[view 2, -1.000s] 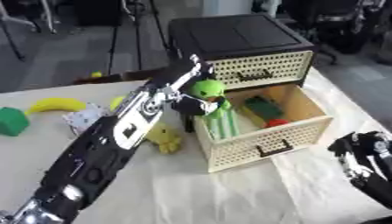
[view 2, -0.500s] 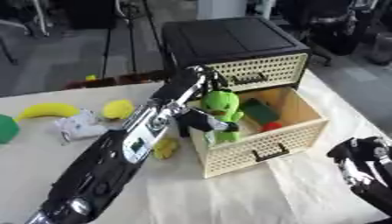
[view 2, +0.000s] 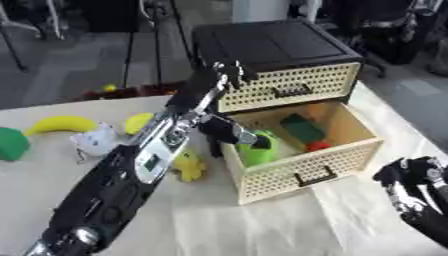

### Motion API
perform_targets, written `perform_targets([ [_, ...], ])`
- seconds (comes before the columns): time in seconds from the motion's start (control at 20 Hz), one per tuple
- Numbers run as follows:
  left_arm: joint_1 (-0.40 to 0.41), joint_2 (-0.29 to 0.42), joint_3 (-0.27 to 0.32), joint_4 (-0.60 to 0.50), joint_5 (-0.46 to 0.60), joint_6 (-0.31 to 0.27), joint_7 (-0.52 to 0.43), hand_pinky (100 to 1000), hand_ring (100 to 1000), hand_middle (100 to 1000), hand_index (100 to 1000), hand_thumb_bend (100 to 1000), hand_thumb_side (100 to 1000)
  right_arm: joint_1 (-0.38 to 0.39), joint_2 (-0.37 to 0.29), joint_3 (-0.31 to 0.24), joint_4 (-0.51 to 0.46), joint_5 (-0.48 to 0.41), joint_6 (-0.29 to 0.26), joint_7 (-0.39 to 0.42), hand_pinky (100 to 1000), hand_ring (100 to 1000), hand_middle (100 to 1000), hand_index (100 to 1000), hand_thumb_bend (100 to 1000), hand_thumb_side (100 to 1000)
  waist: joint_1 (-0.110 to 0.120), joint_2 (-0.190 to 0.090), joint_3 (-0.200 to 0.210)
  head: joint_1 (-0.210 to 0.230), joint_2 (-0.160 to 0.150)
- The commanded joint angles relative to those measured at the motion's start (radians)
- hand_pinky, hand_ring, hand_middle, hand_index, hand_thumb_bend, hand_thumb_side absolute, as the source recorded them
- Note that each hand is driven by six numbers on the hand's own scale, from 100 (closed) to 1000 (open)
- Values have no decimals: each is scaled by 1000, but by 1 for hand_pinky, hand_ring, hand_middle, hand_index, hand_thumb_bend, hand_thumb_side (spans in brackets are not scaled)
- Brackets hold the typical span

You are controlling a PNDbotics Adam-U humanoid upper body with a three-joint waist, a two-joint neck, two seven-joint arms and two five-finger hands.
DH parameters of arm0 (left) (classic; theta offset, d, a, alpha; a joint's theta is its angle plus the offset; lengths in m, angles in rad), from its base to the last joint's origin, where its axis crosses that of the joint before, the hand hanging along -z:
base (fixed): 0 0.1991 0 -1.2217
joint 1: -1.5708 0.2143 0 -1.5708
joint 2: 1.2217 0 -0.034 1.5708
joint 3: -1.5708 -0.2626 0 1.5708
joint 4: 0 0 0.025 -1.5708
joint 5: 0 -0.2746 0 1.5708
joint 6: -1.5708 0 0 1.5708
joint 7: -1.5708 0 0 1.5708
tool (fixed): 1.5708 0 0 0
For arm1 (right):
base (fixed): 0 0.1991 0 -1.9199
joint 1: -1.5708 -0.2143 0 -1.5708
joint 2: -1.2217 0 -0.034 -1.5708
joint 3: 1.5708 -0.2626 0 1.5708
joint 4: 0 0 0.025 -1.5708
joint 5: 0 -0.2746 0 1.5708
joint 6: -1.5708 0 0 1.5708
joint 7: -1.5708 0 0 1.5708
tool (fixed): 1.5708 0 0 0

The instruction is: Pick up objects from table and place into drawer.

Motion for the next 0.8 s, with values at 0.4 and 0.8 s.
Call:
perform_targets([
  [0.4, 184, 342, 135, -444, 466, 151, -56, 482, 533, 574, 742, 733, 763, -14, -46, 35, -21, -10, -21, 79, 100, 100, 206, 502, 100, 849, 7, -51, 99, -71, 24],
  [0.8, 461, 467, 252, -634, 608, 215, -27, 472, 524, 568, 741, 695, 792, -33, -55, 41, 21, 24, -28, 124, 100, 100, 531, 494, 100, 849, 2, -62, 167, -106, 35],
])
